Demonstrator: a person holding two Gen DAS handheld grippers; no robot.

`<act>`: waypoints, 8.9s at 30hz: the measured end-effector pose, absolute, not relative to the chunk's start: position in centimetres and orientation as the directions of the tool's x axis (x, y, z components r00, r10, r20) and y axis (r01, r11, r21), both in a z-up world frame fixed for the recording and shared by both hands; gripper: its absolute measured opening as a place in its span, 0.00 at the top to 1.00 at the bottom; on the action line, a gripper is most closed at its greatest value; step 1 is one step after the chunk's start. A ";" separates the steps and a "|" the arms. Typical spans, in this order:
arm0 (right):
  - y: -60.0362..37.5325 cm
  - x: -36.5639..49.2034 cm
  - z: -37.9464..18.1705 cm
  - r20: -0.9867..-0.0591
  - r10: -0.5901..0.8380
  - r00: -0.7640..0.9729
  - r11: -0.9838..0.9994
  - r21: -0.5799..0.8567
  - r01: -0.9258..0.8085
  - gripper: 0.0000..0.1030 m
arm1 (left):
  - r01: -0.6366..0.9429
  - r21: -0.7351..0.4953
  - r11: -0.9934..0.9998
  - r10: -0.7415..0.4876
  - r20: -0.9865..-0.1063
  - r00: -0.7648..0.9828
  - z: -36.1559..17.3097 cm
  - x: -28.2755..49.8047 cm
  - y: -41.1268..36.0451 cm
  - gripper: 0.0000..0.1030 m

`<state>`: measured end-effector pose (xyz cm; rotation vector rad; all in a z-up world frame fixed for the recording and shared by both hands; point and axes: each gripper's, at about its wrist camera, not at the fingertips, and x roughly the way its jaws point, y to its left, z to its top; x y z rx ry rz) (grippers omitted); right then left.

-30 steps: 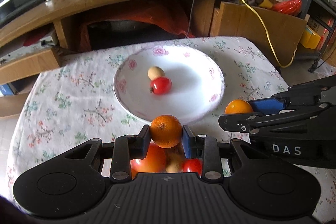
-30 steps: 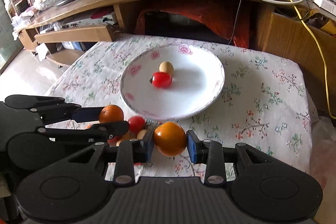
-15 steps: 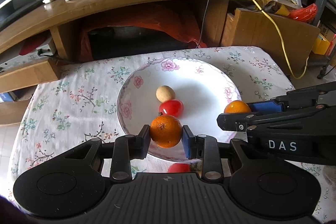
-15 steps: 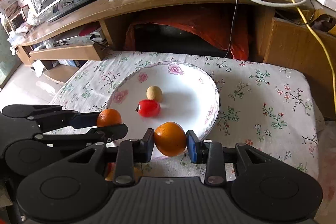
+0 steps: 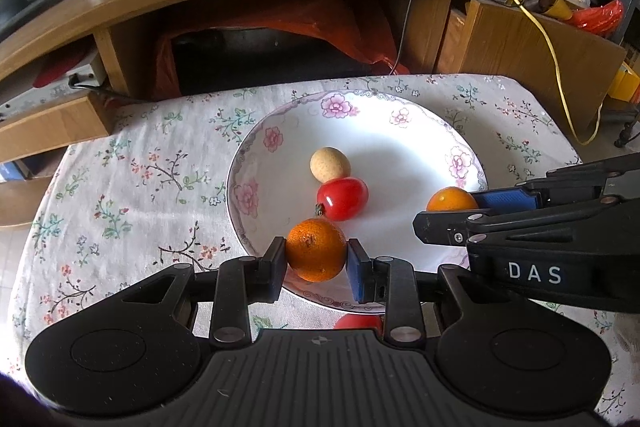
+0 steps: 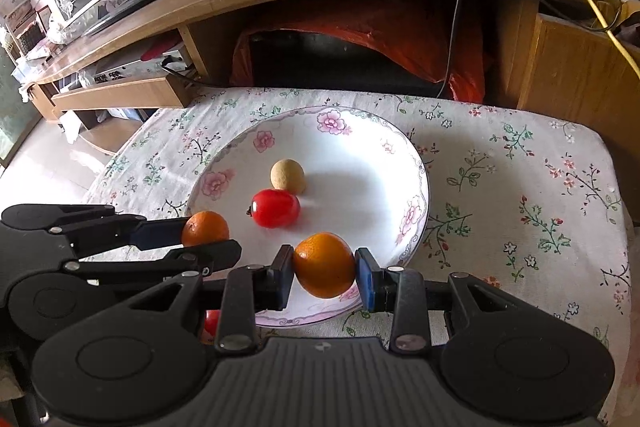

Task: Organize fruits
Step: 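Open the right tool releasing its tangerine into the bowl while the left tool releases its tangerine, then move both open tools back to the loose fruit beside the bowl, then grasp a tangerine with the left tool while the right tool grasps a small red tomato, then carry both fruits over the bowl and open both tools to release them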

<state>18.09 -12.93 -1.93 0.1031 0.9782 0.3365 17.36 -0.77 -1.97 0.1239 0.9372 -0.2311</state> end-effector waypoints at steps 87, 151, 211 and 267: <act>-10.3 13.1 -0.8 -0.818 0.317 0.479 0.941 0.208 -0.268 0.67 | 0.274 -0.016 0.962 -0.165 -0.832 0.530 -1.0 12.1 2.2 0.51; -7.5 10.8 -3.9 -0.867 0.368 0.335 0.884 0.215 -0.415 0.70 | 0.459 0.026 0.888 -0.216 -0.859 0.465 -3.8 9.9 3.8 0.53; -10.6 11.1 -0.1 -0.831 0.309 0.463 0.932 0.167 -0.322 0.73 | 0.362 -0.002 0.932 -0.203 -0.831 0.518 -0.3 12.0 1.1 0.60; -12.4 18.3 -1.9 -0.824 0.284 0.491 0.954 0.189 -0.234 0.72 | 0.265 -0.008 0.964 -0.150 -0.841 0.520 -1.3 18.7 0.3 0.52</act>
